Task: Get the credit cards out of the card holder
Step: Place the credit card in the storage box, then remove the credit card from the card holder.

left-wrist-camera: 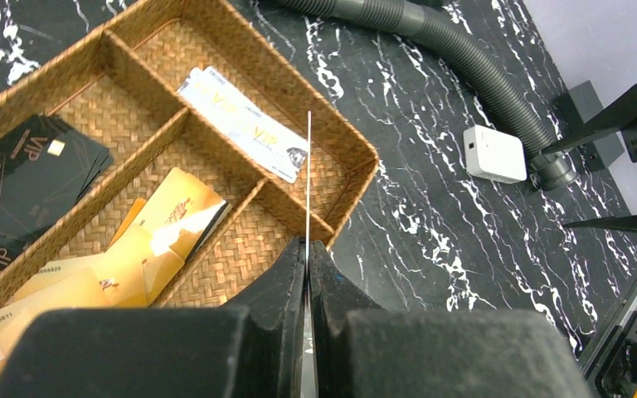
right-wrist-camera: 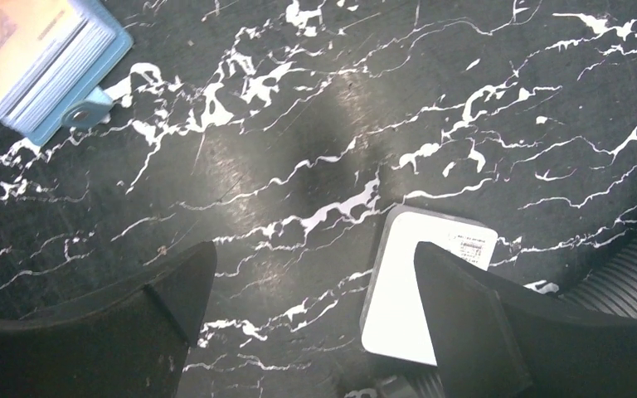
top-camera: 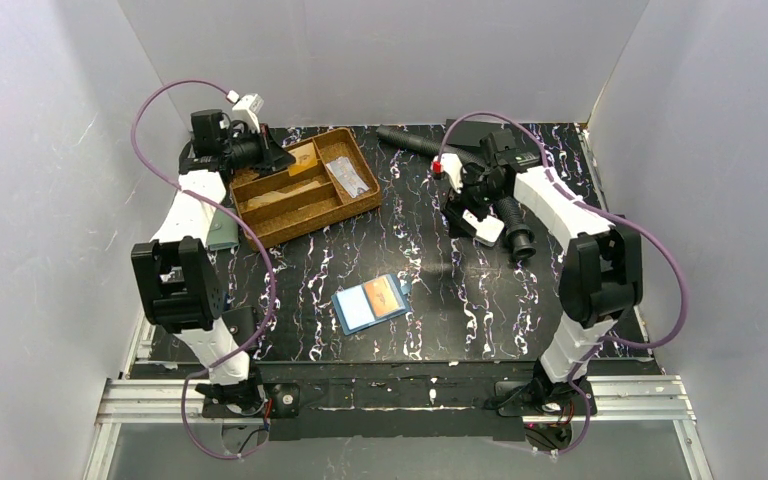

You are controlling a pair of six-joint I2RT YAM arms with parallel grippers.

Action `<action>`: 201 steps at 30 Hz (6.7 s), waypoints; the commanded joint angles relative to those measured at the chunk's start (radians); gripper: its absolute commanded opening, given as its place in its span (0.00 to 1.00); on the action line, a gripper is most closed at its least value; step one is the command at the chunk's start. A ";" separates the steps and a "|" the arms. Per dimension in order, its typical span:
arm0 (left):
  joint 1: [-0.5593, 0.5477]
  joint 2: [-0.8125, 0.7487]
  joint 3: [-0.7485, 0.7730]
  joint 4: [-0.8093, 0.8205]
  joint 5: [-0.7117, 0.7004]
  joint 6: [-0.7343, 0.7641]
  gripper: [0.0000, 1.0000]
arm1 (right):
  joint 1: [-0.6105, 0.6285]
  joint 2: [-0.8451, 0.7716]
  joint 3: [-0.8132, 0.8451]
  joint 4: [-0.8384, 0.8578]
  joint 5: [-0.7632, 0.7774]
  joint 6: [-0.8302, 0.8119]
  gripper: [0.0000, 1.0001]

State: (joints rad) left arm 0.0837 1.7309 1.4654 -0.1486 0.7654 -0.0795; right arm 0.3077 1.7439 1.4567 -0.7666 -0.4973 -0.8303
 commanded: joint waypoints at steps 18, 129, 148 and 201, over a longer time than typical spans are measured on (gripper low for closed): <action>0.070 0.316 0.250 -0.196 -0.063 0.075 0.00 | -0.009 0.091 0.124 0.011 -0.018 0.085 0.98; -0.163 -1.342 -0.883 -0.399 -0.028 -0.612 0.98 | -0.215 -0.575 -0.319 -0.048 -0.326 0.335 0.98; -0.329 -1.189 -0.884 -0.375 -0.093 -0.492 0.98 | -0.338 -0.656 -0.451 -0.121 -0.400 0.021 0.98; -0.863 -0.924 -1.035 0.204 -0.619 -0.882 0.95 | 0.128 -0.260 -0.360 0.248 -0.332 0.543 0.83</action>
State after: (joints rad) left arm -0.7746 0.7891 0.4572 -0.0078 0.2474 -0.9302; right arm 0.3511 1.4315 1.0744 -0.6044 -0.8444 -0.3832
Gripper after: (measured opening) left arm 0.971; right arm 0.877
